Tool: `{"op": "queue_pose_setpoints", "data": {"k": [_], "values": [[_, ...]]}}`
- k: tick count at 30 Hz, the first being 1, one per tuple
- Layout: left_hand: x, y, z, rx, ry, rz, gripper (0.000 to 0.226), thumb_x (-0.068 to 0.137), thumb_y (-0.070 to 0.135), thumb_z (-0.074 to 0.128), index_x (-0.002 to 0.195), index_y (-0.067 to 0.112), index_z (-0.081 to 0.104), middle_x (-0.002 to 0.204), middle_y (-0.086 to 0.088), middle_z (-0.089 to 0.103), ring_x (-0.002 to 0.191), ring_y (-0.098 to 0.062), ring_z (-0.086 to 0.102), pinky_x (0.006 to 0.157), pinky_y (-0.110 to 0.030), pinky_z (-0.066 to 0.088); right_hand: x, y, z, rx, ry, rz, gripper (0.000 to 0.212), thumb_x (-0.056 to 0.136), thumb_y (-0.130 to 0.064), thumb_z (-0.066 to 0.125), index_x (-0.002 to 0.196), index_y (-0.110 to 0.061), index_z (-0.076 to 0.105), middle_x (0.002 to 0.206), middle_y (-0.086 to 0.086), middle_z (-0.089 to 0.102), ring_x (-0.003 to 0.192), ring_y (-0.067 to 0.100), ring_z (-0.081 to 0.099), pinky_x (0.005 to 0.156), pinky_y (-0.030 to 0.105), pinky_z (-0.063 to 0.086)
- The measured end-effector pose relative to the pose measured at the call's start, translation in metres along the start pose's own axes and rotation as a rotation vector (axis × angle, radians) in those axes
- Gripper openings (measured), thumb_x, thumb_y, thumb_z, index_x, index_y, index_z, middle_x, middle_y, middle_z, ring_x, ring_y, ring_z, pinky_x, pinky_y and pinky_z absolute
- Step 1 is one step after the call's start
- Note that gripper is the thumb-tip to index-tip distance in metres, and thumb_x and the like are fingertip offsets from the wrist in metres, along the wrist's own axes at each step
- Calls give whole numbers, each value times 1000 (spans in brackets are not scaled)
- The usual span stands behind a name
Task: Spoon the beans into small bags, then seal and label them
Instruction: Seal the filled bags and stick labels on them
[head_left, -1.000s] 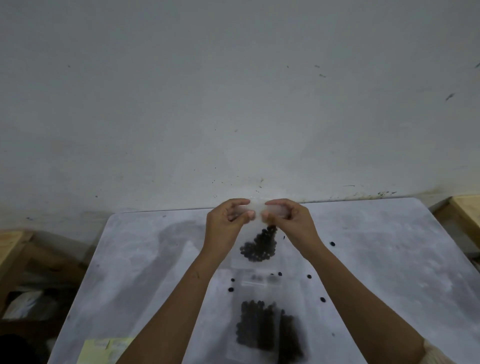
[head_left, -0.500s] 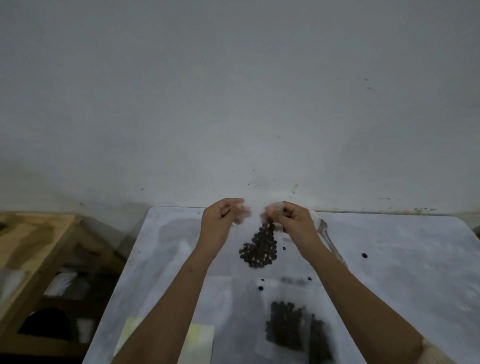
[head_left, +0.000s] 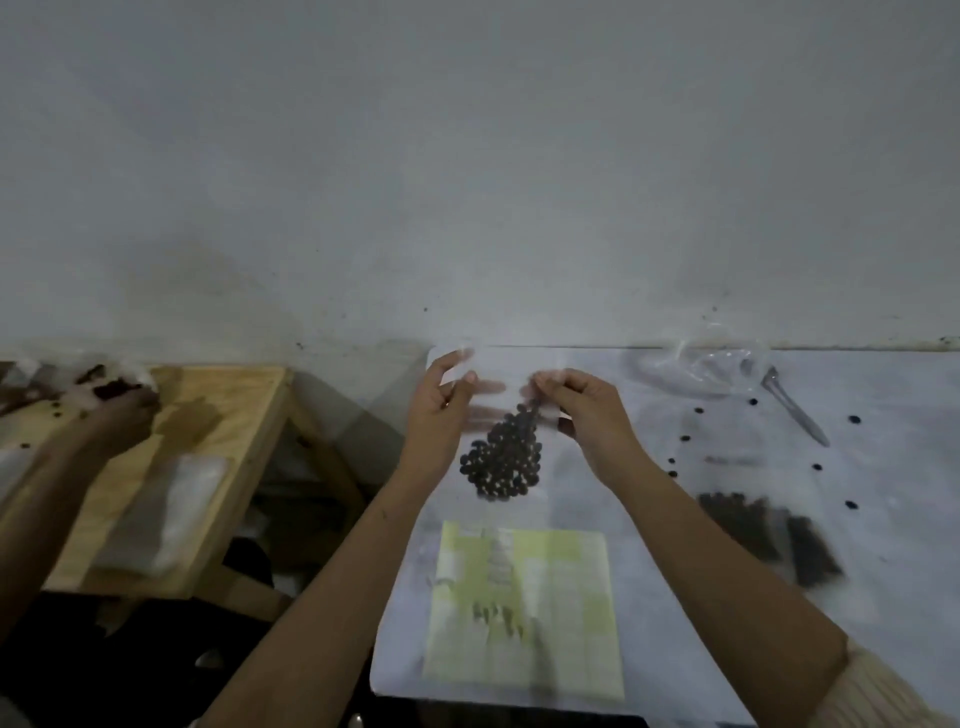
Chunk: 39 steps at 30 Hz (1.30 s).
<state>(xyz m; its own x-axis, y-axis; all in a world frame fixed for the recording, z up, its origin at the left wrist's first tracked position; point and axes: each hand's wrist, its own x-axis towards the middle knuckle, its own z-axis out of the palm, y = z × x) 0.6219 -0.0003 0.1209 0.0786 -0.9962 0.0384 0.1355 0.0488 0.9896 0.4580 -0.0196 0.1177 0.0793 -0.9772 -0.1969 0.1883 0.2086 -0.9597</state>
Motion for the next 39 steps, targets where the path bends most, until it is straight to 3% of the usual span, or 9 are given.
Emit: {"op": "queue_pose_setpoints", "data": {"k": [3, 7, 11, 15, 19, 23, 28, 35, 39], "values": [[-22, -9, -48, 35, 108, 2, 32, 97, 8, 46, 128, 3, 43, 82, -2, 73, 66, -17, 70, 60, -24, 56, -15, 36, 20, -20, -19, 65, 15, 89, -16, 61, 92, -3, 69, 83, 9, 70, 74, 16, 67, 62, 24, 55], [-44, -23, -98, 77, 285, 4, 34, 97, 8, 48, 128, -4, 44, 88, -3, 67, 70, -5, 68, 60, -17, 54, -24, 87, 16, -204, 39, 144, 16, 90, -10, 60, 95, 2, 67, 81, 9, 70, 71, 17, 65, 61, 21, 55], [-63, -46, -130, 124, 375, -27, 32, 96, 15, 51, 124, 0, 50, 97, 1, 66, 78, -2, 67, 63, -16, 53, -30, 133, 14, -555, 8, 143, 10, 85, -8, 65, 80, -15, 70, 79, 0, 69, 76, 13, 63, 63, 16, 47], [-73, -65, -145, 146, 405, -74, 29, 96, 13, 51, 122, 0, 51, 98, -1, 67, 78, -5, 68, 64, -17, 53, -24, 154, 30, -813, -92, 49, 14, 81, -5, 67, 95, -5, 72, 95, 8, 69, 82, 11, 60, 70, 1, 41], [-76, -76, -151, 159, 421, -116, 30, 96, 16, 52, 122, 2, 52, 96, 1, 69, 81, -9, 69, 66, -20, 55, -13, 153, 42, -956, -244, -23, 18, 83, -10, 67, 100, -7, 72, 95, 6, 65, 83, 12, 58, 76, 13, 39], [-75, -82, -153, 176, 420, -139, 31, 96, 18, 53, 123, 5, 52, 99, -2, 70, 89, -17, 69, 74, -27, 56, -10, 150, 45, -986, -322, -64, 16, 84, -10, 66, 98, -6, 73, 80, -13, 55, 82, 7, 54, 73, 8, 38], [-72, -84, -151, 156, 404, -144, 29, 96, 14, 51, 123, 2, 52, 98, -2, 69, 87, -14, 69, 74, -26, 57, -6, 160, 41, -982, -329, -82, 12, 83, -15, 69, 94, -14, 74, 85, -9, 54, 77, 3, 53, 69, 3, 39], [-69, -86, -154, 143, 401, -143, 31, 96, 13, 51, 123, 0, 51, 94, 2, 70, 85, -13, 69, 71, -25, 56, -1, 164, 44, -1062, -399, -94, 19, 79, -26, 73, 98, -24, 72, 87, -17, 50, 83, 3, 50, 86, 26, 39], [-69, -85, -154, 136, 393, -137, 30, 96, 12, 51, 123, -1, 51, 92, 4, 71, 84, -10, 69, 69, -21, 55, 1, 169, 50, -1109, -414, -133, 7, 77, -25, 73, 84, -28, 72, 88, -12, 54, 87, 10, 53, 88, 38, 42]]}}
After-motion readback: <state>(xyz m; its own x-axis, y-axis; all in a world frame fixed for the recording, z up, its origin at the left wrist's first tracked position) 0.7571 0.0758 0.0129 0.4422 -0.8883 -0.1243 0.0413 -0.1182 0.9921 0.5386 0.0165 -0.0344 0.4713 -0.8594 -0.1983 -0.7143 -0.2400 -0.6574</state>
